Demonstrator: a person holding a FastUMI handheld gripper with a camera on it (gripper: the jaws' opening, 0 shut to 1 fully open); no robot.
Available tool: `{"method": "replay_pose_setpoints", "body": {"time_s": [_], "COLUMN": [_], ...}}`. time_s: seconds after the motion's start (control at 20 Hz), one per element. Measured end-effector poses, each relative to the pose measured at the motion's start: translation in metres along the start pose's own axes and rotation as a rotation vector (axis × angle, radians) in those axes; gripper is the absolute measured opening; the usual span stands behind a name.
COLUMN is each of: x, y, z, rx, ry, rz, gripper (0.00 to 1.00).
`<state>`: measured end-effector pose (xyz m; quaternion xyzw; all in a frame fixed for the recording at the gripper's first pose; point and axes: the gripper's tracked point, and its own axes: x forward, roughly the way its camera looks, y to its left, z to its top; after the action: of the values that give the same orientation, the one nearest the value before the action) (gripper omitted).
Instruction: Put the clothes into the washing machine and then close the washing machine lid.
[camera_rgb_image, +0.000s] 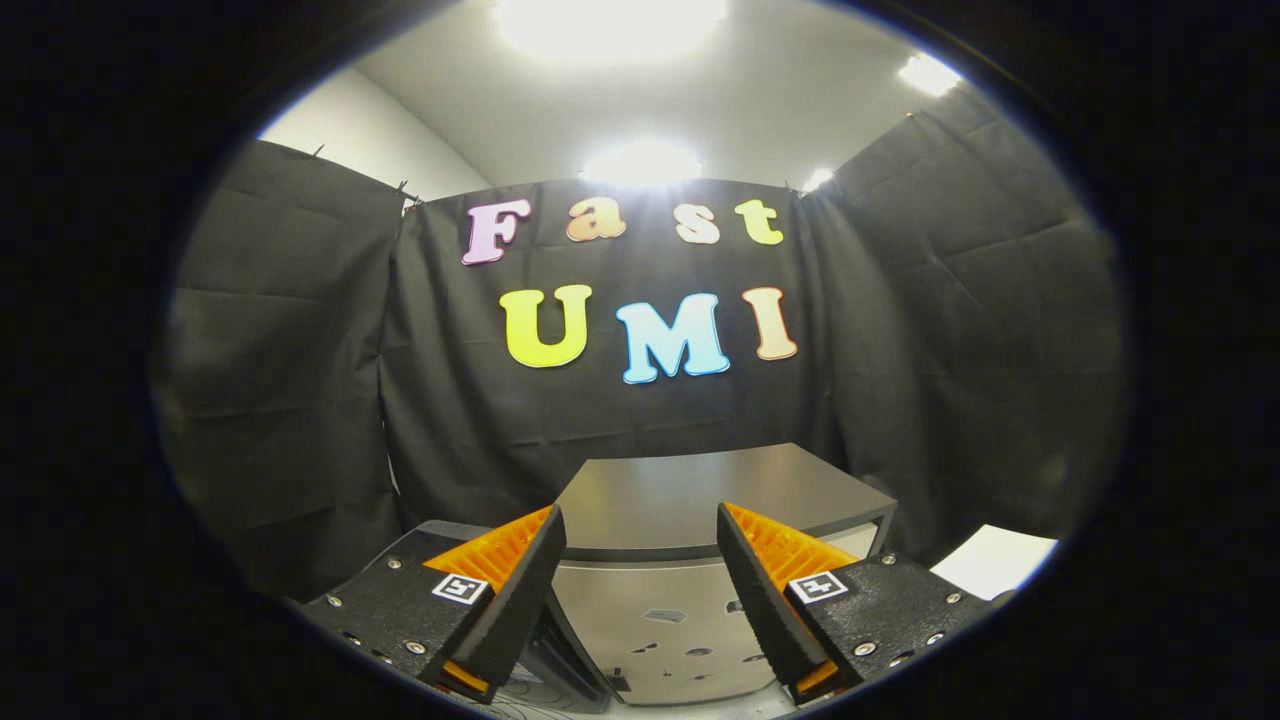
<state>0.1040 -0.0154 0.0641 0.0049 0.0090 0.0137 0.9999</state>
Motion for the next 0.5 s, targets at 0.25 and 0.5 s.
{"method": "replay_pose_setpoints", "body": {"time_s": [0.25, 0.5], "x": [-0.005, -0.007], "y": [-0.016, -0.022], "z": [0.011, 0.014], "rx": [-0.001, -0.009], "ry": [-0.023, -0.034], "rz": [-0.016, -0.019], "gripper": [0.93, 0.94]}}
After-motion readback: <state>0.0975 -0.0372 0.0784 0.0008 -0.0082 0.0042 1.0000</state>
